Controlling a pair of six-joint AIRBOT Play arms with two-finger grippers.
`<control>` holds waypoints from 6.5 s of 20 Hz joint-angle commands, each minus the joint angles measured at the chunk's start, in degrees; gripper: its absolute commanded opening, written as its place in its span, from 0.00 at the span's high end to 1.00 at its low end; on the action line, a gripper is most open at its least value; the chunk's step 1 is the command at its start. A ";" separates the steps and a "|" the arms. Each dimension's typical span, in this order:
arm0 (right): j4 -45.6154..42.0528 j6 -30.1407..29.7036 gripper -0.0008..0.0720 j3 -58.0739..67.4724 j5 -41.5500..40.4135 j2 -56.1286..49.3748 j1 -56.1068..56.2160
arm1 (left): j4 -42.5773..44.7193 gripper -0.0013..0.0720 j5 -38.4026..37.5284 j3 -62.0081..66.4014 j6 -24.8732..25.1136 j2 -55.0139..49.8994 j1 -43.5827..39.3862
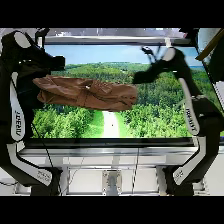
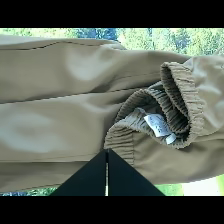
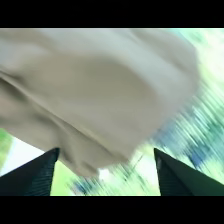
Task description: Fold the clothes and pants, and hang the long-sleeved shirts on hangers.
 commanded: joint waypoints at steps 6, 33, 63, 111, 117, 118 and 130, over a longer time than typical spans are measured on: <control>20.48 1.20 0.05 -14.34 -4.07 -6.80 -10.91 | 0.09 0.96 0.00 0.00 0.02 0.00 -1.38; 23.39 4.90 0.92 -14.03 19.80 9.11 -7.06 | -8.20 0.96 -7.34 -7.78 4.81 0.13 -11.34; 18.36 7.58 0.42 -9.94 -58.18 6.88 38.10 | -6.38 0.96 2.67 -26.08 12.02 23.78 1.66; 1.44 5.55 0.92 -3.28 3.15 -1.66 -30.27 | -6.03 0.96 7.45 -39.21 11.13 25.18 5.31; -7.76 4.57 0.92 -7.34 9.18 3.52 -51.17 | -5.99 0.96 7.98 -39.21 9.35 25.16 5.31; -9.42 4.57 0.92 -10.25 7.82 5.90 -54.34 | -5.99 0.96 7.98 -39.21 8.57 25.16 5.31; -10.43 2.84 0.41 -51.23 -8.26 32.65 -85.42 | -6.01 0.96 7.91 -39.21 7.65 25.18 5.31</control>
